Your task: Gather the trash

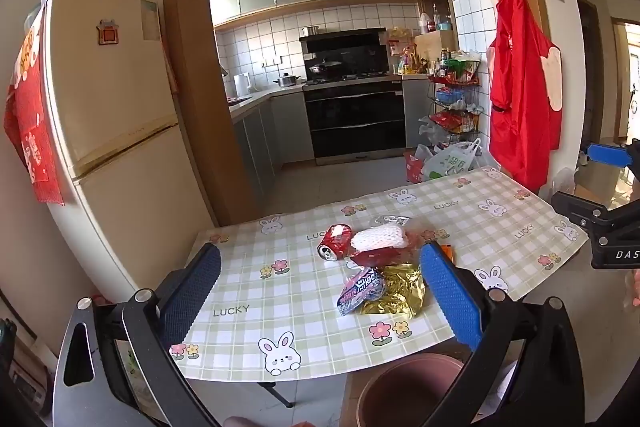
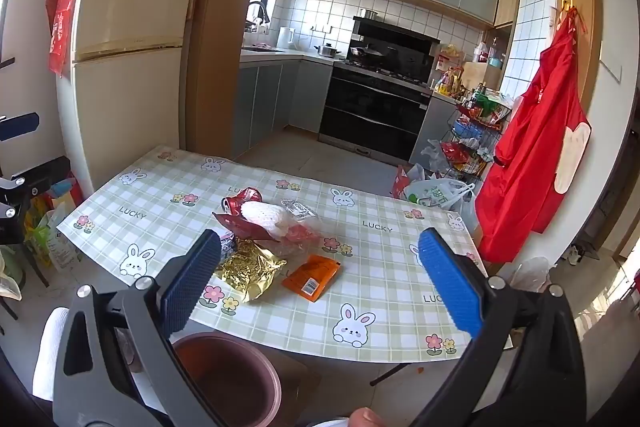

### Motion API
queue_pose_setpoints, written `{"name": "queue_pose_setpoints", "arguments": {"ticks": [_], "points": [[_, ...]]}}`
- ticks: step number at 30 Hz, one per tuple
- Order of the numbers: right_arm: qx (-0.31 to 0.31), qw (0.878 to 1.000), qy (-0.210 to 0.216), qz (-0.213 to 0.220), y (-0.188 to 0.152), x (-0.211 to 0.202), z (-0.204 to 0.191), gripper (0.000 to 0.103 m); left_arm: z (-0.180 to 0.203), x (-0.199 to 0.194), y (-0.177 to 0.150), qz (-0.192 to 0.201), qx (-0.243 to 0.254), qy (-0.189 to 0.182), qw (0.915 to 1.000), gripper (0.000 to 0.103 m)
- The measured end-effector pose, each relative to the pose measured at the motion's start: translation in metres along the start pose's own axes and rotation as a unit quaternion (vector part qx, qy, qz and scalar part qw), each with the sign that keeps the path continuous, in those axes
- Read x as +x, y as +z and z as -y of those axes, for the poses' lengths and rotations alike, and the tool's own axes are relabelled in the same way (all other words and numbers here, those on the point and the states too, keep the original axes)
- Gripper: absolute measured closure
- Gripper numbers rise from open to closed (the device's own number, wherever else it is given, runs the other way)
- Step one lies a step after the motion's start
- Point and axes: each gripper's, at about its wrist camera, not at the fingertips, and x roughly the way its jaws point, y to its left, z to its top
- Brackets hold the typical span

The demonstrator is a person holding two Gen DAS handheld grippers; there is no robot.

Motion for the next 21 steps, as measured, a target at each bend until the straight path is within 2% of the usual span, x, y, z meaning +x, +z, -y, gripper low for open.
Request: {"name": "queue_pose_setpoints", "arguments": {"ticks": [9, 11, 21], "points": [[0.000, 1.000, -0.001, 0.002, 0.001, -0.002, 0.001, 0.006, -0.013, -0.002, -0.001, -0.002, 0.001, -0.003, 1.0000, 0.005], [-0.001, 1.000, -0.002, 0.002, 0.001, -0.001, 0.002, 0.006, -0.003, -0.001, 0.003, -0.001, 0.011, 0.004, 0.9999, 0.005], [0.000, 1.000, -0.002, 0.005, 0.001, -0.004, 0.000, 0.006, -0.002, -0.006, 0.007, 0.002, 0.013, 0.006, 0.9999, 0.005]]}}
